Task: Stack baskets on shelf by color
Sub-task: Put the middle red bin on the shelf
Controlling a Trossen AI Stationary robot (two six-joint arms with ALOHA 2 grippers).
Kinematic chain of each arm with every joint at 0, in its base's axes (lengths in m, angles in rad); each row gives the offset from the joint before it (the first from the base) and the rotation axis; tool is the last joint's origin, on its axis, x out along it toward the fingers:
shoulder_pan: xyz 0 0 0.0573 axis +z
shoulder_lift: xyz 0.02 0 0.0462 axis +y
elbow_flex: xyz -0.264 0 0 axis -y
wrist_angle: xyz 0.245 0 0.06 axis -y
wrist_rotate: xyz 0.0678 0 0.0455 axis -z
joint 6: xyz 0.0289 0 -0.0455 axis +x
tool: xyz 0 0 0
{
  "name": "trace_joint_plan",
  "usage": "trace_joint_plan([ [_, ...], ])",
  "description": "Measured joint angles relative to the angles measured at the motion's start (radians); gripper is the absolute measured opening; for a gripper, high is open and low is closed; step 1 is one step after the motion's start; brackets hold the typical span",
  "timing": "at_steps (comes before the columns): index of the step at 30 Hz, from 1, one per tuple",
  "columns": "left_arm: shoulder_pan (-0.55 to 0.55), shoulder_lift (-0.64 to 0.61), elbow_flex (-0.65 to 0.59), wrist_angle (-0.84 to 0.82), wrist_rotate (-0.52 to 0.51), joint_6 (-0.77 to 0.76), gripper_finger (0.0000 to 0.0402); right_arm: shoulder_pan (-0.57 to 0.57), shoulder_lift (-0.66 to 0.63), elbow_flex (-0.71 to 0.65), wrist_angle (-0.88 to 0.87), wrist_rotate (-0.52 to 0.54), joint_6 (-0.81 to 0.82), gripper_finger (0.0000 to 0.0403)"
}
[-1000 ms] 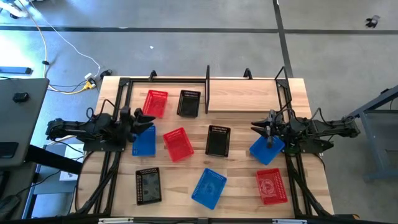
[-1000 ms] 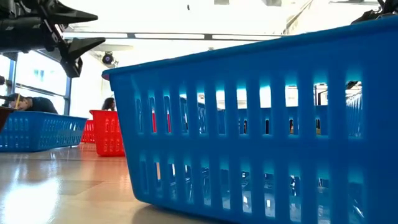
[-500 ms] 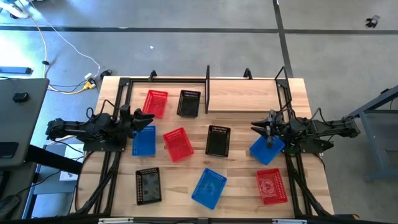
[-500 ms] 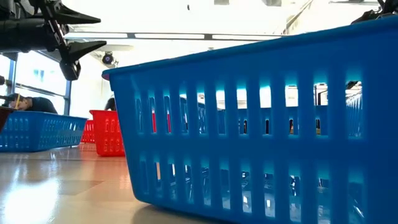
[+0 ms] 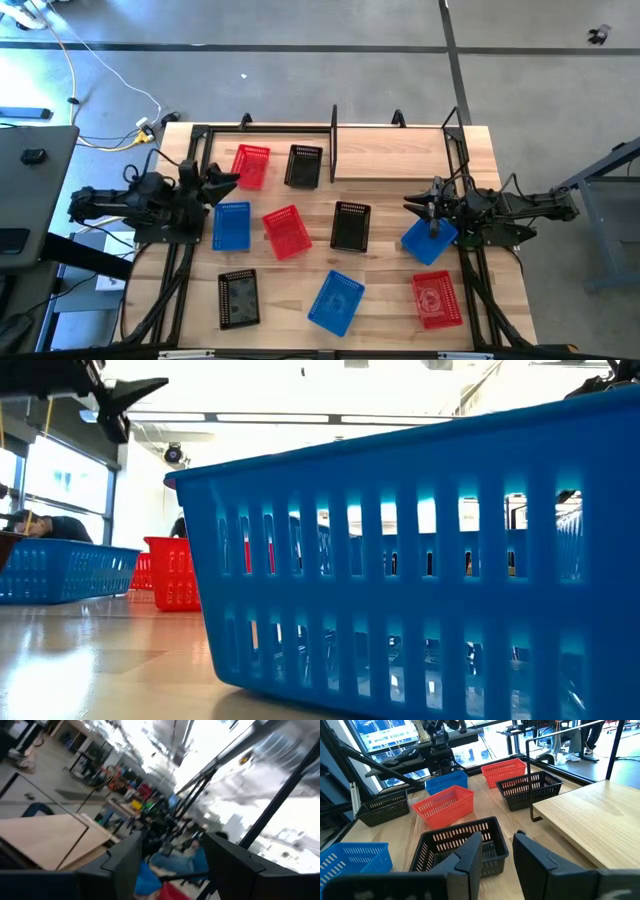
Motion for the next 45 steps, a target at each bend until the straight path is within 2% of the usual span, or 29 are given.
trace_joint_plan([
  [5, 0.0, 0.141, 0.146, -0.163, 0.011, 0.049, 0.0202, 0.0, 0.0, 0.0, 0.0, 0.0, 0.0, 0.0096],
  [9, 0.0, 0.264, 0.237, -0.262, 0.061, 0.08, 0.0202, 0.0, 0.0, 0.0, 0.0, 0.0, 0.0, 0.0096],
  [18, 0.0, 0.533, 0.305, -0.32, 0.138, 0.069, 0.0202, 0.0, 0.0, 0.0, 0.0, 0.0, 0.0, 0.0096],
  [29, -0.024, 0.766, 0.307, -0.318, 0.146, -0.418, 0.0202, 0.0, 0.0, 0.0, 0.0, 0.0, 0.0, 0.0096],
  [34, -0.042, 0.849, 0.35, -0.329, 0.16, -0.566, 0.0202, 0.0, 0.0, 0.0, 0.0, 0.0, 0.0, 0.0096],
  [45, -0.085, 1.016, 0.577, -0.67, 0.165, -0.761, 0.0202, 0.0, 0.0, 0.0, 0.0, 0.0, 0.238, 0.0096],
])
